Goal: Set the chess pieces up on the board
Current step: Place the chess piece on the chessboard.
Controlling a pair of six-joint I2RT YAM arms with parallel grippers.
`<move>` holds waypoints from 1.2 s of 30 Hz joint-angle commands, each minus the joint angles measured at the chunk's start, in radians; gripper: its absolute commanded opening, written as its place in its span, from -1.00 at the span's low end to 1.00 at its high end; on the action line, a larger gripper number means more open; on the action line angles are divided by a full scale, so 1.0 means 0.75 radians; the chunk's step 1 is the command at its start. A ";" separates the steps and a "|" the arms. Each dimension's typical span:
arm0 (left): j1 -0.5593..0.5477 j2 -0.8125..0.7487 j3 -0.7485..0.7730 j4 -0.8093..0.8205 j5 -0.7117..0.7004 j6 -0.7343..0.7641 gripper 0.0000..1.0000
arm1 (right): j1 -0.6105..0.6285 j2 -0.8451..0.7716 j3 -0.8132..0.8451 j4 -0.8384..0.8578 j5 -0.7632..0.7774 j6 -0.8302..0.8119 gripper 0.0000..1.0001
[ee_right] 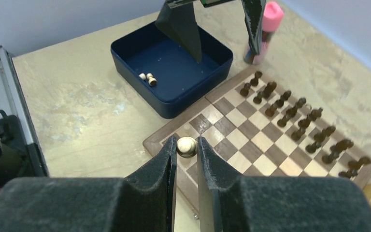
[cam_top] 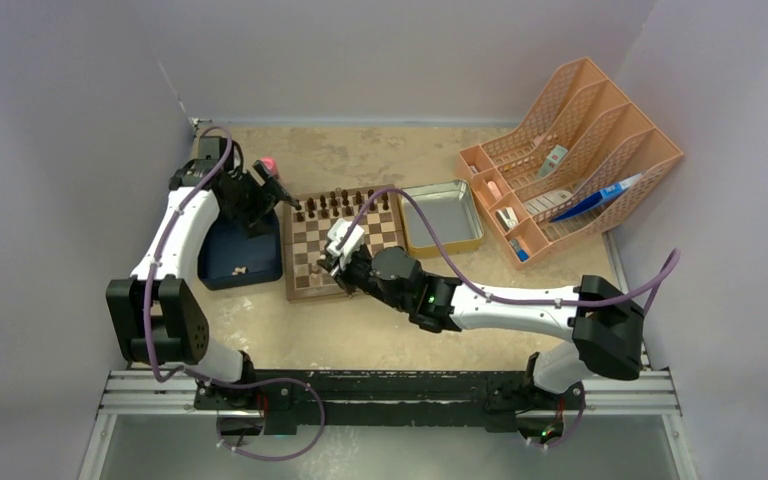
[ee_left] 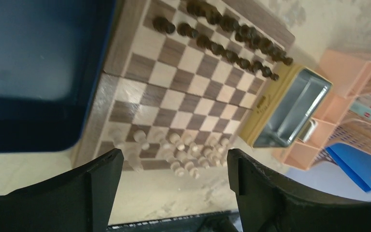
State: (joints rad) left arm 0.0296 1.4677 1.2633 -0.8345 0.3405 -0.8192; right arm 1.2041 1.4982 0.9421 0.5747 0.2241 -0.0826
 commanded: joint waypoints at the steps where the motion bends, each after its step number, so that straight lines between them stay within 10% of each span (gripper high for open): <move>1: -0.005 0.089 0.143 -0.062 -0.175 0.124 0.58 | 0.004 -0.034 0.140 -0.166 0.117 0.310 -1.00; 36: 0.022 0.006 0.297 -0.098 -0.140 0.224 0.62 | 0.008 0.385 0.325 -0.380 0.513 0.843 -1.00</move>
State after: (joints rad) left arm 0.0391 1.4982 1.4452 -0.8978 0.1703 -0.6266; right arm 1.2045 1.7824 1.1831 0.2173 0.5751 0.5350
